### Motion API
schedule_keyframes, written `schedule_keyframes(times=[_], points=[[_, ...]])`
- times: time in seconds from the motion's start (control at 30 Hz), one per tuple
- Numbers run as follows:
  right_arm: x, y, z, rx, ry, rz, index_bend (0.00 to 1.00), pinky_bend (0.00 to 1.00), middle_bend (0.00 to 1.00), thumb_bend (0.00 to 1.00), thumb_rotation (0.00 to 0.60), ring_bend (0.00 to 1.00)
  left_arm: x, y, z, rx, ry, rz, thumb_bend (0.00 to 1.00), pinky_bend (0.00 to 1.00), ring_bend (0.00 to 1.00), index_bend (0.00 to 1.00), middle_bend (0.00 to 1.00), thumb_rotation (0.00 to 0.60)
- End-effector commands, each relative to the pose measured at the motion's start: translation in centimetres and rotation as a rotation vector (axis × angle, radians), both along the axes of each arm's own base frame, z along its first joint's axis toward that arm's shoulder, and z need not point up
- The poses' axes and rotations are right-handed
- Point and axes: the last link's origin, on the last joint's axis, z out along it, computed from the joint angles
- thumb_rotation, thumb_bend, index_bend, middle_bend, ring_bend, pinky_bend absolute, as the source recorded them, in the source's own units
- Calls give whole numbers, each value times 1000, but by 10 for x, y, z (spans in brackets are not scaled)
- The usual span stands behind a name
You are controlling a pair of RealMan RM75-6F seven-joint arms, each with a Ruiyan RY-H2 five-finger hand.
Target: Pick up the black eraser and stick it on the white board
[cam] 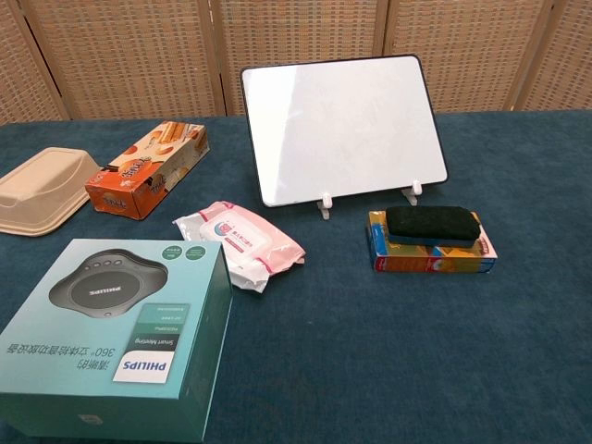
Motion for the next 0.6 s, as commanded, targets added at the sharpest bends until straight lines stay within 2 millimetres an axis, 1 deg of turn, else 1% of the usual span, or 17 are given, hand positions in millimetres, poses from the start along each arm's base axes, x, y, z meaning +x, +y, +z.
schedule_keyframes(times=[0.03, 0.5, 0.6], points=[[0, 0, 0, 0, 0, 1, 75, 0, 0, 53, 600, 0, 1, 0, 0, -1, 0, -2, 288, 0, 0, 0, 0, 600], [1, 2, 4, -8, -11, 13, 75, 0, 0, 53, 600, 0, 2, -3, 1, 6, -1, -10, 288, 0, 0, 0, 0, 600], [0, 4, 5, -4, 9, 10, 47, 0, 0, 45, 600, 0, 2, -2, 1, 6, -1, -14, 288, 0, 0, 0, 0, 600]])
